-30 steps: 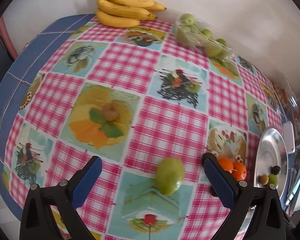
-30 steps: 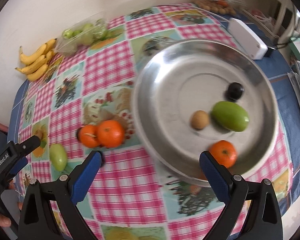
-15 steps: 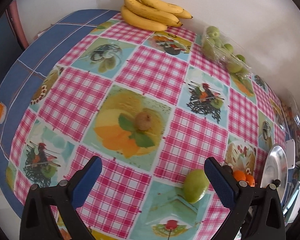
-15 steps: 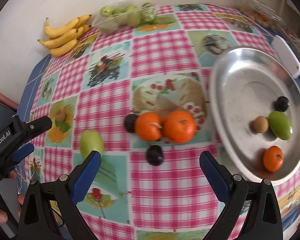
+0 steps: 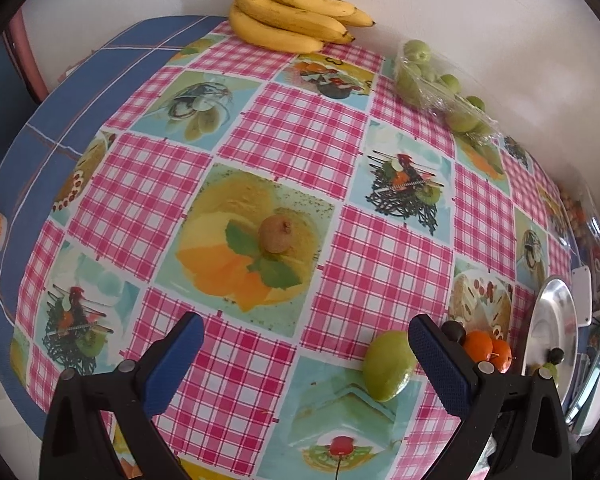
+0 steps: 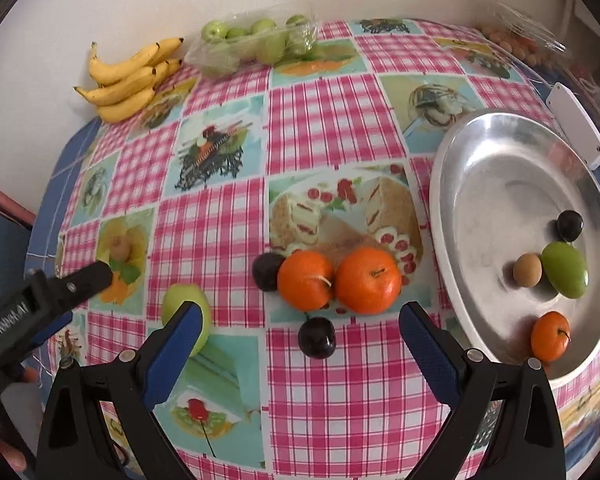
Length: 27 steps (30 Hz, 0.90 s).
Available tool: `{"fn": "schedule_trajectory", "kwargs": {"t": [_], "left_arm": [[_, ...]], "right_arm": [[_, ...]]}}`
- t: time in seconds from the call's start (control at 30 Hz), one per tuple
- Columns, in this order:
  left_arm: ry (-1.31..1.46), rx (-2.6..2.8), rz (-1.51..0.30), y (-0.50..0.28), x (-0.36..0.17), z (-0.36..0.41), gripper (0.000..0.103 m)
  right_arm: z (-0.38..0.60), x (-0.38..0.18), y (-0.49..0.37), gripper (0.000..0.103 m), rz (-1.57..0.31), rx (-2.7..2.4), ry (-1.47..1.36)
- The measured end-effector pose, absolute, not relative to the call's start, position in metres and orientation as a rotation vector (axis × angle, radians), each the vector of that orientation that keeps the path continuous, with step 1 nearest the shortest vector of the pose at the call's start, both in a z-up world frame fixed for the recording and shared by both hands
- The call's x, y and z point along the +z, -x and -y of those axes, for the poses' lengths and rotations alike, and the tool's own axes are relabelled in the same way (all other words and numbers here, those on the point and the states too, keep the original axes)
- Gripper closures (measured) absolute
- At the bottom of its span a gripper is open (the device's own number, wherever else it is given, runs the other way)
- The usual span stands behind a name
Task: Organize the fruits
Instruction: 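Move the left tool to the green apple while the right tool approaches an orange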
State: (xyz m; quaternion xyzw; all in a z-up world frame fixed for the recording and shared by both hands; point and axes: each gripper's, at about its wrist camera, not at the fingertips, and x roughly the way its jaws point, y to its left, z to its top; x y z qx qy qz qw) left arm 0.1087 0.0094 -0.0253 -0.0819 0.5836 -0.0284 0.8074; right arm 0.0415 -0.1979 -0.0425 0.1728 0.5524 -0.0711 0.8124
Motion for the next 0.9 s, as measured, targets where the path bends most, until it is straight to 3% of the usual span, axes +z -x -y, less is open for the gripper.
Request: {"fn": "schedule_trajectory", "kwargs": {"t": [0.7,0.73,0.83,0.9], "left_arm": [[0.207,-0.117,-1.295,-0.107,-0.033,0.005,0.001],[0.210,-0.123,-1.300,-0.107,-0.034,0.007,0.001],[0.193,-0.145,-1.307,-0.105,-0.038,0.014,0.007],[0.184,-0.166,-1.318,-0.104,-0.040,0.020,0.011]], "right_arm": [[0.226,-0.031,-0.038,0.005,-1.136,-0.206,-0.390],[0.228,-0.031,-0.038,0.006,-1.135,-0.214,-0.389],[0.234,-0.033,-0.037,0.028,-1.133,-0.228,-0.406],[0.236,-0.035,-0.038,0.033,-1.140,-0.227,-0.412]]}}
